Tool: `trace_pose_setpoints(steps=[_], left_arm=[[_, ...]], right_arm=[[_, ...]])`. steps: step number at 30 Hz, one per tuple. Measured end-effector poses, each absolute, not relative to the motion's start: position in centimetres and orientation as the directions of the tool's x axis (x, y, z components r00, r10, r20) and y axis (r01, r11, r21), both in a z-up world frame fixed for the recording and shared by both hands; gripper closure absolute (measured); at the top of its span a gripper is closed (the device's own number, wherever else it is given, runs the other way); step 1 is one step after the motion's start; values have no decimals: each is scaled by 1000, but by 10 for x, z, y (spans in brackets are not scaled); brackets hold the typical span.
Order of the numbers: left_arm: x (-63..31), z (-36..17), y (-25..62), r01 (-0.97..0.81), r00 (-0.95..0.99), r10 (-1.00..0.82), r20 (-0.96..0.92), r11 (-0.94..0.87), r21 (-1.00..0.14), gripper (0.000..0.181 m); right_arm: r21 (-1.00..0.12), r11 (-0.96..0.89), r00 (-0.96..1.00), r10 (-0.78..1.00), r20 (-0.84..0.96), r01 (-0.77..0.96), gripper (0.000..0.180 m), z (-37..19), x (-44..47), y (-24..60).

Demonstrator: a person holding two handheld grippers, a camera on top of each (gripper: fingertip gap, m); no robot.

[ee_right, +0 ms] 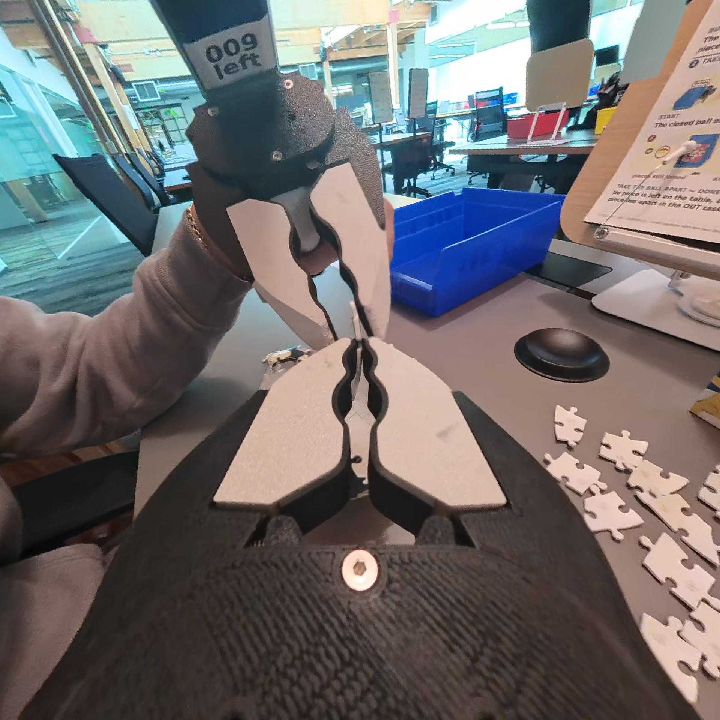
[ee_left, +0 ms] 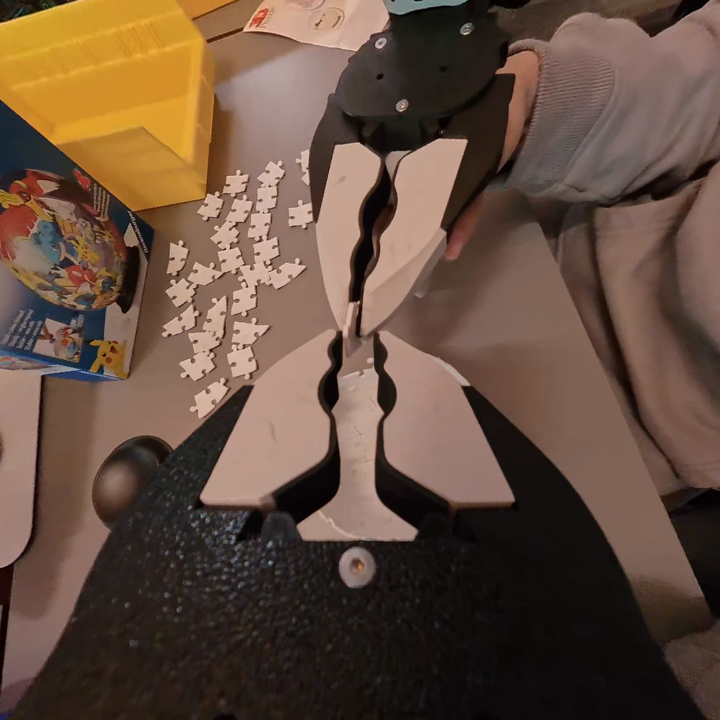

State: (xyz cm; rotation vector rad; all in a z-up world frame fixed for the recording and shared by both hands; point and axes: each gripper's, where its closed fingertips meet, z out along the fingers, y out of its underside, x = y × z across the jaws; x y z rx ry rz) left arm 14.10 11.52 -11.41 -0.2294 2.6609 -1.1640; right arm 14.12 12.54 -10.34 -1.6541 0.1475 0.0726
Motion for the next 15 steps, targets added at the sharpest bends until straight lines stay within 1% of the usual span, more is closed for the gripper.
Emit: trace_pose_setpoints(steps=[2, 4, 7, 9, 10, 11, 12, 15], left_arm=[[142, -113, 115, -56, -963, -234, -135, 662, -748, 168], [142, -110, 117, -65, -964, -237, -118, 643, -763, 179], [141, -104, 117, -89, -971, -231, -65, 600, -795, 179], [144, -105, 118, -110, -968, -246, -48, 589, -800, 179], [146, -104, 119, -128, -966, -256, -31, 579, -805, 179], [147, -104, 120, -145, -965, -261, -10, 568, -810, 179], [148, -103, 121, -150, -966, -259, 0, 559, -815, 179], [148, -105, 124, -135, -970, -242, -4, 556, -820, 179]], right_arm=[[-985, -72, 988, -38, -152, -155, 178, -102, 140, 125], [-989, -58, 991, -29, -134, -136, 177, -99, 140, 123], [-991, -52, 992, -23, -123, -124, 178, -96, 140, 122], [-994, -79, 996, -50, -73, -77, 177, -98, 143, 122], [-993, -109, 997, -76, -30, -38, 173, -102, 147, 121], [-990, -140, 995, -102, 10, -4, 165, -106, 151, 120], [-987, -160, 992, -120, 37, 18, 161, -108, 154, 119], [-990, -140, 993, -113, 28, 12, 161, -105, 153, 119]])
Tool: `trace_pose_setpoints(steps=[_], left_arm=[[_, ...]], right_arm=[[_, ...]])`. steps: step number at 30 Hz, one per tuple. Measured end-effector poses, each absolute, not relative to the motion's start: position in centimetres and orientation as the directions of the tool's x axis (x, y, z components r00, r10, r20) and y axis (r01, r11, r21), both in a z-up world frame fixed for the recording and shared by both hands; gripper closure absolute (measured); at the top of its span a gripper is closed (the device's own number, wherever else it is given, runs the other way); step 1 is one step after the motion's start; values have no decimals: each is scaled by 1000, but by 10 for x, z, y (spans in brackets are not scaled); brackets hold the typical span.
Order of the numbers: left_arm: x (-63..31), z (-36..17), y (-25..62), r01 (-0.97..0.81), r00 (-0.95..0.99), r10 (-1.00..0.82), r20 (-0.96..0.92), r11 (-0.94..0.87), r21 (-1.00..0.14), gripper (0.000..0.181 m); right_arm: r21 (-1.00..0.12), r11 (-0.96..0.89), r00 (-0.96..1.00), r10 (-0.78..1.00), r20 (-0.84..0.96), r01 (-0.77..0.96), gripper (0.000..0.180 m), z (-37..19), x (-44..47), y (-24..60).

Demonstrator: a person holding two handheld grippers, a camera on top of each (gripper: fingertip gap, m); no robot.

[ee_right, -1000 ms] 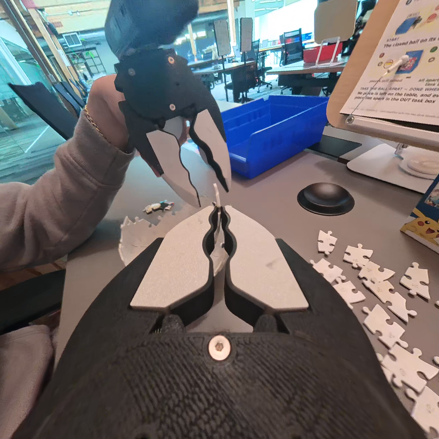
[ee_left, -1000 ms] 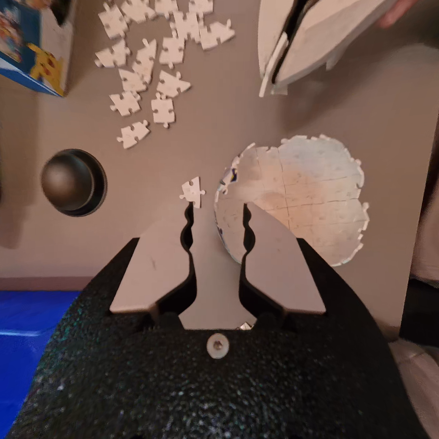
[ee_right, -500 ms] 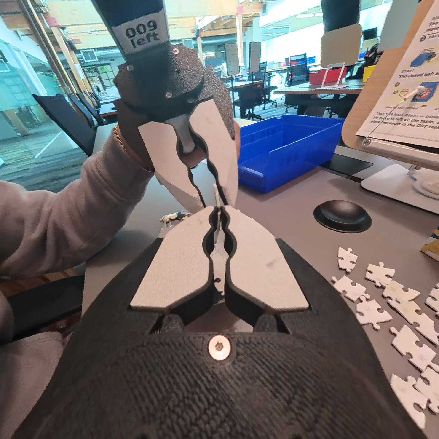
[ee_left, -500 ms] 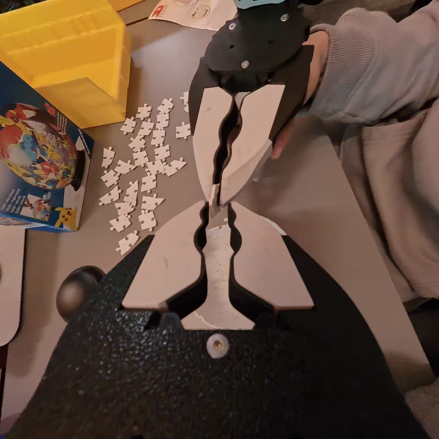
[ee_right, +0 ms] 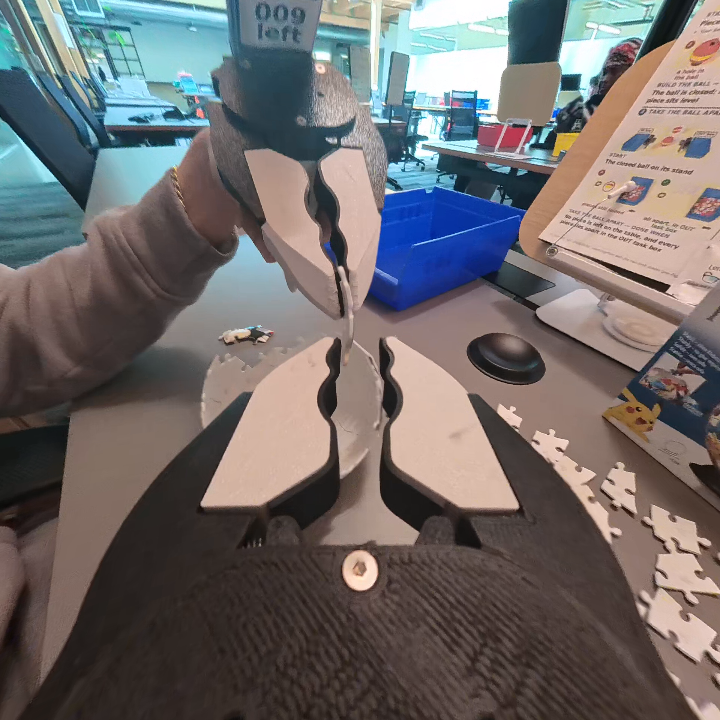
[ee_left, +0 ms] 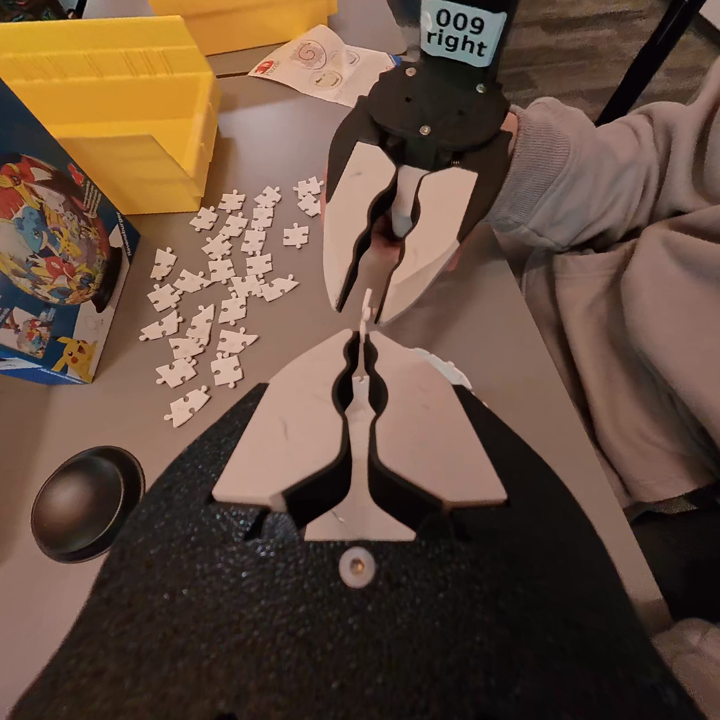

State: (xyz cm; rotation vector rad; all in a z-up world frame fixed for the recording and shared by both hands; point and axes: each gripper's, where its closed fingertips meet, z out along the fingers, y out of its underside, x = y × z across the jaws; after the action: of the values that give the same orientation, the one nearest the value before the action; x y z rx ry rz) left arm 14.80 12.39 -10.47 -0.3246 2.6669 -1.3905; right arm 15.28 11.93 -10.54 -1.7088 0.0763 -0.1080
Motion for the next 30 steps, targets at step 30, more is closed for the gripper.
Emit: trace_pose_setpoints(steps=[30], left_arm=[[149, -122, 127, -82, -976, -206, -66, 636, -767, 179]], right_arm=[[-979, -184, 985, -130, 118, 93, 171, -114, 149, 132]])
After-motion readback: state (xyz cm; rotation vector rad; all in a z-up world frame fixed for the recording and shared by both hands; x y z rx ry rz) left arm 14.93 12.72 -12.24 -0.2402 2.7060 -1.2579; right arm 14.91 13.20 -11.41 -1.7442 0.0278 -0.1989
